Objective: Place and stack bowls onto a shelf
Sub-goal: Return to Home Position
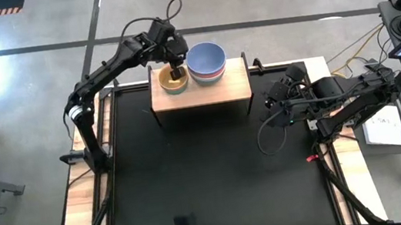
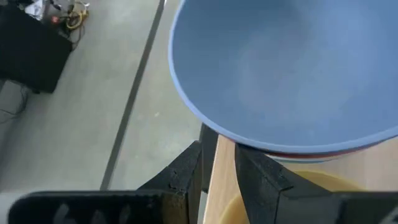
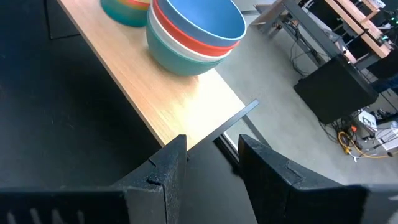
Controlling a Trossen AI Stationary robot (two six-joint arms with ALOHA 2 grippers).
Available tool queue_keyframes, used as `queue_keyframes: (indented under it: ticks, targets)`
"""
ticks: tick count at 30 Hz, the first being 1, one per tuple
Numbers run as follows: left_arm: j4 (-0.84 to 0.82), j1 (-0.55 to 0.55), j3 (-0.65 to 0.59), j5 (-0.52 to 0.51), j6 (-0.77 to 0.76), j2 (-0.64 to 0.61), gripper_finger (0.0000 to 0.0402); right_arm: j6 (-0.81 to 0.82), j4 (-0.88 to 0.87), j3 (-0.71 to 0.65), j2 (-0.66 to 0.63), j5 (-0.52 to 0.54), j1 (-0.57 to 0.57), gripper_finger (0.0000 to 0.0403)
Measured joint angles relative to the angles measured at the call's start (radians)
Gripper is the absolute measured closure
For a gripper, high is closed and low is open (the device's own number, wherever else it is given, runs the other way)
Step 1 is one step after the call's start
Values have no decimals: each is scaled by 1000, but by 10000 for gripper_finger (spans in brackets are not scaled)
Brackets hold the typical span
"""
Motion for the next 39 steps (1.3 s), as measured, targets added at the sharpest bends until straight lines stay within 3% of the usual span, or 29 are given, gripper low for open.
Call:
queue_keyframes:
  ticks: [3,8,27,34,39]
  targets:
    - [-6,-6,-3,7,-14,0,325,3,0,0,0,0,0,266]
    - [-6,-23,-4,118,-30,0,325,3,1,0,0,0,0,266]
    - [-69,-133,-4,182,-17,-7,325,0,1,0,0,0,0,266]
    - [-174,-161,-5,184,-20,-86,325,-42,-7,0,0,0,0,266]
    - [-259,-169,-33,188,-113,-191,325,-60,-15,-22,0,1,0,266]
